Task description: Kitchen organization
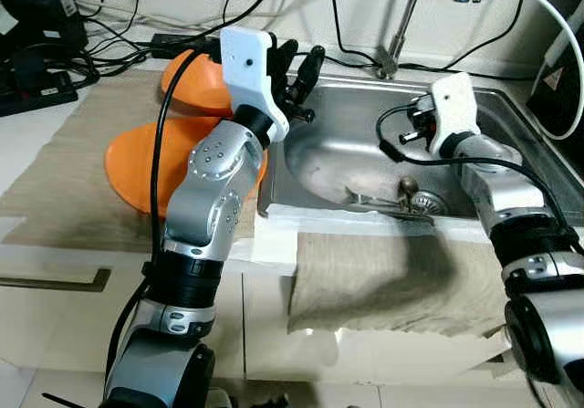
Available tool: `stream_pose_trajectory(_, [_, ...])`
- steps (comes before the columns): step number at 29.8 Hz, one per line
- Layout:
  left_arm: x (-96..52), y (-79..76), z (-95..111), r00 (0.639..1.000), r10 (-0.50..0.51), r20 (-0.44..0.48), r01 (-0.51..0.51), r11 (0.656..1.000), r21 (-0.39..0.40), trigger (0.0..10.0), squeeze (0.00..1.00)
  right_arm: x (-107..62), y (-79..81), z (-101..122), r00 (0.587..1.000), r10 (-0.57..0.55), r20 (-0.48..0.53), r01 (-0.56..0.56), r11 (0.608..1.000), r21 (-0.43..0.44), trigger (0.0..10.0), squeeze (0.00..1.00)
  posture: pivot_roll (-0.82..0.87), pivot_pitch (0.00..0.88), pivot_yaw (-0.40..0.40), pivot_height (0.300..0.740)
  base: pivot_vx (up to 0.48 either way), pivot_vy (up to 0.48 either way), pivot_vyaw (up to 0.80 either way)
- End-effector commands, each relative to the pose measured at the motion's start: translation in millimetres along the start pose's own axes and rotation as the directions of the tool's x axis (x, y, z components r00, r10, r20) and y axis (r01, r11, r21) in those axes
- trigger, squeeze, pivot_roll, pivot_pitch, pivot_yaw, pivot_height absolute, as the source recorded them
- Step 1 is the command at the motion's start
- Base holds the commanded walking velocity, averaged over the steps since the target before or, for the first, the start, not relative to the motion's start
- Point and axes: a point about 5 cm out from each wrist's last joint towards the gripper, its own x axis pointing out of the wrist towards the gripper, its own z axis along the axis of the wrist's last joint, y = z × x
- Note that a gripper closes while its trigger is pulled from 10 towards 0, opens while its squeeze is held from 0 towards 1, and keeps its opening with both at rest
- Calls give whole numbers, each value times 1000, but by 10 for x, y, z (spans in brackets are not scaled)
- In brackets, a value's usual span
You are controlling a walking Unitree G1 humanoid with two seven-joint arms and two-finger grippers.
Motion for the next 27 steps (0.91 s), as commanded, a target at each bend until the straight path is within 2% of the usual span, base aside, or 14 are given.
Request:
stream_pose_trajectory(1, [-13, -8, 38, 1000, -9, 5, 9, 1000, 4, 10000, 0, 18, 32, -58, 999, 19, -36, -23, 992, -125, 0, 0, 29, 0, -60, 732, 0, 0, 0])
stream_pose_trajectory(5, [-21, 7, 42, 1000, 0, 1, 0, 1000, 6, 10000, 0, 29, 235, -254, 991, 88, -98, -106, 976, -192, 0, 0, 34, 0, -68, 732, 0, 0, 0])
stream_pose_trajectory(8, [-24, 12, 51, 1000, 3, 2, -3, 1000, 9, 10000, 0, 28, 300, -317, 988, 104, -114, -126, 972, -201, 0, 0, 40, 0, -71, 732, 0, 0, 0])
stream_pose_trajectory(11, [-30, 23, 61, 1000, 9, 4, -9, 1000, 16, 10000, 0, 51, 288, -265, 991, 96, -88, -111, 976, -186, 0, 0, 39, 0, -71, 732, 0, 0, 0])
stream_pose_trajectory(15, [-30, 43, 41, 1000, 12, -4, -12, 1000, 28, 10000, 0, 91, 183, -77, 998, 60, -17, -62, 994, -94, 0, 0, 36, 0, -68, 732, 0, 0, 0])
stream_pose_trajectory(16, [-23, 56, 22, 1000, 17, -9, -17, 999, 43, 10000, 0, 110, 126, 53, 999, 39, 38, -39, 999, 1, 0, 0, 33, 0, -63, 732, 0, 0, 0])
stream_pose_trajectory(19, [-14, 78, -14, 999, 29, -25, -27, 998, 58, 10000, 0, 125, 63, 187, 996, 13, 92, -26, 989, 143, 0, 0, 29, 0, -57, 732, 0, 0, 0])
stream_pose_trajectory(20, [-16, 83, -36, 999, 29, -33, -27, 998, 62, 10000, 0, 130, 40, 247, 993, 0, 122, -28, 973, 230, 0, 0, 28, 0, -54, 732, 0, 0, 0])
stream_pose_trajectory(21, [-16, 83, -36, 999, 29, -33, -27, 998, 62, 10000, 0, 130, 40, 247, 993, 0, 122, -28, 973, 230, 0, 0, 28, 0, -54, 732, 0, 0, 0])
stream_pose_trajectory(22, [-25, 89, -75, 998, 27, -48, -24, 998, 65, 10000, 0, 134, 6, 327, 986, -32, 163, -28, 934, 355, 0, 0, 26, 0, -49, 732, 0, 0, 0])
stream_pose_trajectory(24, [-41, 94, -112, 998, 24, -62, -20, 997, 69, 10000, 0, 135, -21, 373, 980, -75, 186, -22, 881, 473, 157, 0, 24, 0, -45, 732, 0, 0, 0])
stream_pose_trajectory(25, [-46, 97, -127, 997, 23, -68, -18, 997, 71, 10000, 0, 134, -33, 384, 977, -95, 191, -18, 856, 516, 2118, 0, 23, 0, -40, 732, 0, 0, 0])
stream_pose_trajectory(26, [-53, 102, -144, 997, 23, -75, -18, 997, 72, 10000, 0, 130, -36, 391, 973, -114, 202, -24, 819, 573, 10000, 0, 22, 0, -38, 732, 0, 0, 0])
stream_pose_trajectory(27, [-58, 109, -157, 997, 23, -80, -18, 997, 72, 10000, 0, 129, -37, 396, 969, -129, 211, -29, 789, 614, 10000, 0, 20, 0, -33, 732, 0, 0, 0])
